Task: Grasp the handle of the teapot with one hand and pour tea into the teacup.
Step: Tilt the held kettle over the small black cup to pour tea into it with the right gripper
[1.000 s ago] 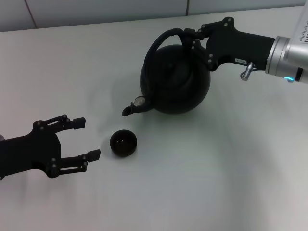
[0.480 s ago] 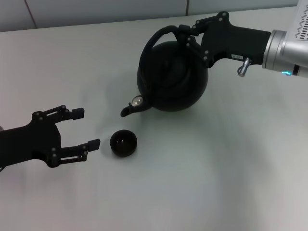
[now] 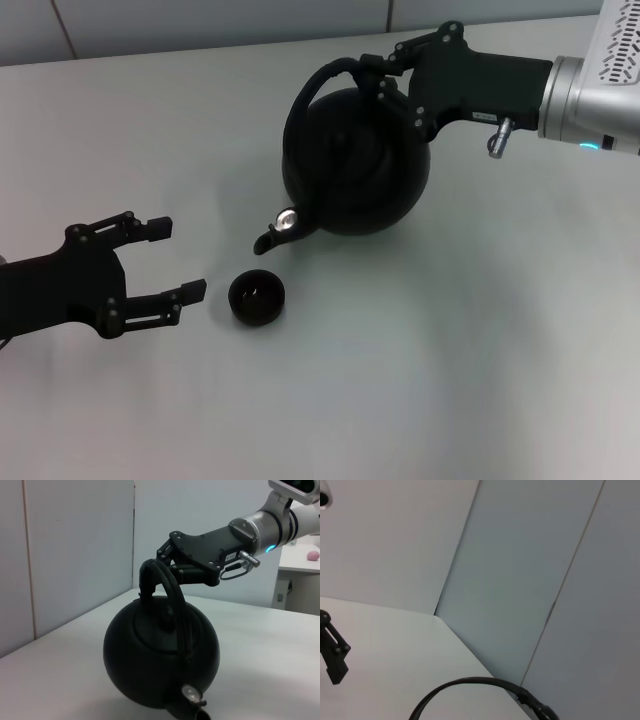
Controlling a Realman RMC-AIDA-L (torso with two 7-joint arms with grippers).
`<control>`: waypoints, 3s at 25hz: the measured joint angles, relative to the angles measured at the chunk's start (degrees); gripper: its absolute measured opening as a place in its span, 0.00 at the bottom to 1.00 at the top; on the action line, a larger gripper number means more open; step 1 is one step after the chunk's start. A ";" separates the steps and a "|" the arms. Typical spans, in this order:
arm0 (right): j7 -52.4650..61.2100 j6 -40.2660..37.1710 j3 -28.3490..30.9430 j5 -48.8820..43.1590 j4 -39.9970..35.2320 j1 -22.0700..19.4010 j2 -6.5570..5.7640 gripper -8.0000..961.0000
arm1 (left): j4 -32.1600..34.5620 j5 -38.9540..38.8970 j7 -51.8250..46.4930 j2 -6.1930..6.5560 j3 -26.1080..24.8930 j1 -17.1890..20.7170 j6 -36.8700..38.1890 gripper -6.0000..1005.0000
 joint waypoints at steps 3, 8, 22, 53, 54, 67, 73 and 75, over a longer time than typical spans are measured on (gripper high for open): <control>0.04 0.55 -0.98 -0.94 -1.06 -0.14 0.01 0.10 | -0.04 0.00 0.00 0.10 0.00 -0.09 -0.03 0.84; 0.40 2.38 -3.95 -1.22 -2.78 -0.47 0.06 0.10 | -0.32 0.01 -0.05 0.27 0.00 -0.25 -0.30 0.84; 0.42 2.88 -5.87 -2.56 -5.64 -0.59 0.15 0.10 | -0.44 0.08 -0.08 0.47 0.01 -0.06 -0.71 0.84; 0.41 2.98 -7.17 -5.82 -9.39 -1.47 0.18 0.09 | -0.44 0.17 0.03 0.12 0.01 -0.47 -2.23 0.84; 0.41 2.98 -7.17 -5.97 -9.43 -1.47 0.18 0.09 | -0.44 0.17 0.04 0.11 0.01 -0.49 -2.24 0.84; 0.41 2.99 -8.19 -7.15 -11.84 -2.18 0.18 0.09 | -0.44 0.17 0.13 0.02 0.01 -0.92 -2.90 0.84; 0.41 3.98 -9.81 -7.27 -12.65 -2.62 0.18 0.09 | -0.44 0.17 0.18 0.09 0.01 -0.82 -2.90 0.84; 0.42 4.33 -10.26 -7.42 -13.05 -2.77 0.18 0.09 | -0.44 0.17 0.20 0.12 0.01 -0.76 -2.90 0.84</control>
